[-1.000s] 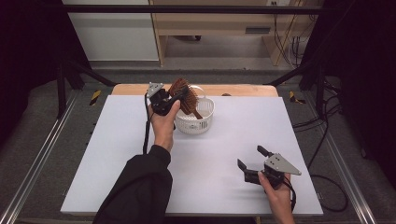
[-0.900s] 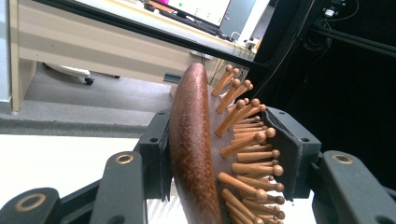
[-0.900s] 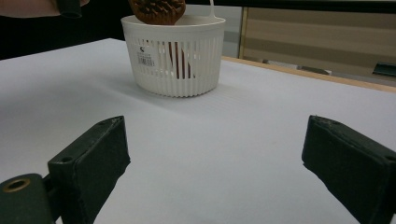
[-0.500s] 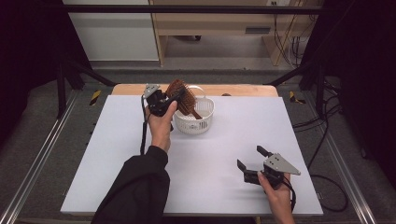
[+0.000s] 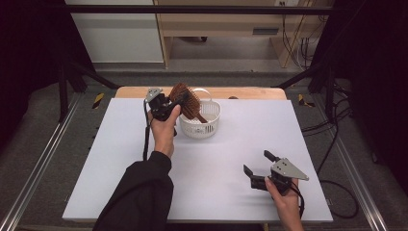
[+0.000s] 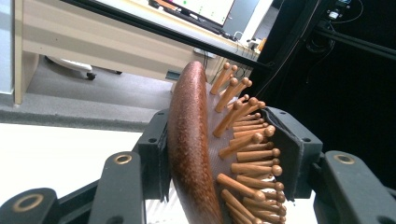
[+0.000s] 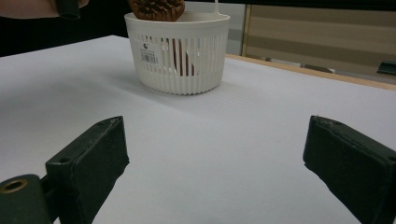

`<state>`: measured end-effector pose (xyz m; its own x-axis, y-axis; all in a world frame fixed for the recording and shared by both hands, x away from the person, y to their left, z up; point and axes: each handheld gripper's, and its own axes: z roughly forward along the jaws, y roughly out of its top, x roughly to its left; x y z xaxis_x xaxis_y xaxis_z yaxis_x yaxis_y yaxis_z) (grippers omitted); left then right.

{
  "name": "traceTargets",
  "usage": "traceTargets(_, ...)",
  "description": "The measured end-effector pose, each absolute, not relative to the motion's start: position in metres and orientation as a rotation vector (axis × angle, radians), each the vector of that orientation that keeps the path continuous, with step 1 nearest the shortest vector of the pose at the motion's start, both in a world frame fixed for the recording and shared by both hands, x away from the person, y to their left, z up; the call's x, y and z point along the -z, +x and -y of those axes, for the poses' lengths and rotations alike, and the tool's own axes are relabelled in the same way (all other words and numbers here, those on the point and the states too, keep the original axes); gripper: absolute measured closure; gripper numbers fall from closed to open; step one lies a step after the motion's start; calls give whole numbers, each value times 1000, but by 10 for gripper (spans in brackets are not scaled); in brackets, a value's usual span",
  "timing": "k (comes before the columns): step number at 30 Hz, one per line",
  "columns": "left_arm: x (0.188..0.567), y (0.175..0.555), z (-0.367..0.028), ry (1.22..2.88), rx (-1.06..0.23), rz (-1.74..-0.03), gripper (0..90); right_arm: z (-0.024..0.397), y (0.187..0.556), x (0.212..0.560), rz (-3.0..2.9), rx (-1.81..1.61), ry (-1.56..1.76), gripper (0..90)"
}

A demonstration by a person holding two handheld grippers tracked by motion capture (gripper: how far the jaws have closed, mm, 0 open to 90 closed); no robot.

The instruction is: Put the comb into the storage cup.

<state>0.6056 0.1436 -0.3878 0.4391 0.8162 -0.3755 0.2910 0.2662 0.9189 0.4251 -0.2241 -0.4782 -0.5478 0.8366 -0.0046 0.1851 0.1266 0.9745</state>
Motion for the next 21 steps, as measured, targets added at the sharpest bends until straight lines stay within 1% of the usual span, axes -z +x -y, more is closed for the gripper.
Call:
traceTargets(8,388,605,-145,1302,-479,-1118,460,224,425,478,-1830,-1453,988,66)
traceTargets(21,390,606,-147,1295,-472,-1126,461,224,425,478,-1825,-1445,997,36)
